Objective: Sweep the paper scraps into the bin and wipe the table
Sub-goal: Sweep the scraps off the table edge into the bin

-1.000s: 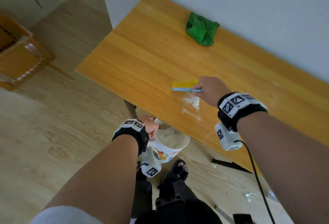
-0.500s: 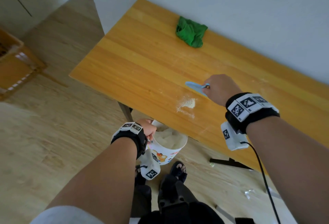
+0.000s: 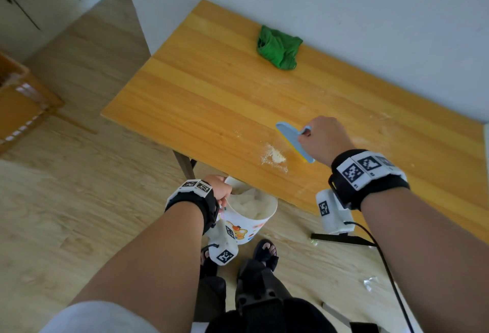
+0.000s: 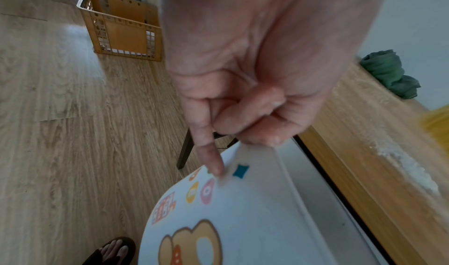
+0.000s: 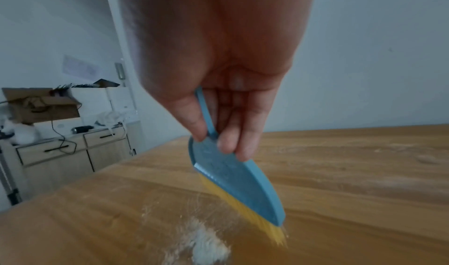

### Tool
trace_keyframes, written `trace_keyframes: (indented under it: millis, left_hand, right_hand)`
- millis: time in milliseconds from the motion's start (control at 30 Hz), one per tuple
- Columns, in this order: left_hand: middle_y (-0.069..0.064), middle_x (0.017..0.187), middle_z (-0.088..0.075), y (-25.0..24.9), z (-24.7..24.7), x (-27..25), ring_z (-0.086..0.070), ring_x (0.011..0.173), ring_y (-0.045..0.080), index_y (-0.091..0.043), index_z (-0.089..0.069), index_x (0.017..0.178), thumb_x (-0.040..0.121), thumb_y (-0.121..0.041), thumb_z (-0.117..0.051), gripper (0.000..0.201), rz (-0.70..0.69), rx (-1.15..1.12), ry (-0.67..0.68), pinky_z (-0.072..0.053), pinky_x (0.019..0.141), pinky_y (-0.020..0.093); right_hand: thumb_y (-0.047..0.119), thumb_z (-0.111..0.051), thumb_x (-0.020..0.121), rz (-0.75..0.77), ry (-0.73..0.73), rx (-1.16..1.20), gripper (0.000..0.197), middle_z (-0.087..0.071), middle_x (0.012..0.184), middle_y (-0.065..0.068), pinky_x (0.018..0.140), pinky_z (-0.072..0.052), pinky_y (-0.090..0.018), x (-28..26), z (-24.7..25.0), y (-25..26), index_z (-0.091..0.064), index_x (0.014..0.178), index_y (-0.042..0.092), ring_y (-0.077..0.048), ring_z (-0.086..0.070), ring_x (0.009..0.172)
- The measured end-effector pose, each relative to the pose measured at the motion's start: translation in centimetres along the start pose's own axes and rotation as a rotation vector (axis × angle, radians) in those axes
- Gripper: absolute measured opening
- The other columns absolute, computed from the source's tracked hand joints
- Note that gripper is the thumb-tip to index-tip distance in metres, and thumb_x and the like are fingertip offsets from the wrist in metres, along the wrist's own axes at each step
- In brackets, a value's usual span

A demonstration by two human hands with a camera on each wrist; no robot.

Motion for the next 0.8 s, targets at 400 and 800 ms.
trace_keyframes:
  millis: [400, 800]
  left_hand:
    - [0.014, 0.062, -0.061, -0.3, 0.3, 0.4, -0.048, 0.033, 0.017, -0.009, -0.037, 0.147, 0.092, 0.003, -0.043, 0.057, 0.004, 0.066, -0.038, -0.056, 0.089, 0.05]
    - [0.015, 0.065, -0.061, -0.1, -0.1, 0.4, -0.047, 0.024, 0.012, -0.009, -0.036, 0.149, 0.092, 0.004, -0.042, 0.059, -0.01, 0.073, -0.044, -0.055, 0.092, 0.049]
  right_hand:
    - [0.024, -0.051, 0.094, 0.082, 0.158, -0.07, 0.036, -0.035, 0.046, -0.003, 0.045, -0.025, -0.028, -1.3, -2.0, 1.7, -0.063, 0.066, 0.006, -0.018, -0.026, 0.041]
    - [0.018, -0.05, 0.089, 0.089, 0.212, -0.069, 0.04, -0.026, 0.046, -0.001, 0.044, -0.018, -0.028, -3.3, -3.7, 2.7, -0.037, 0.052, 0.012, -0.017, -0.019, 0.043]
Point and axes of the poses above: each hand's wrist, its own x-axis towards the middle knuckle, its own z-axis out of the back of the hand, y = z × x, the point moved 6 cm from there along x, towards the middle knuckle
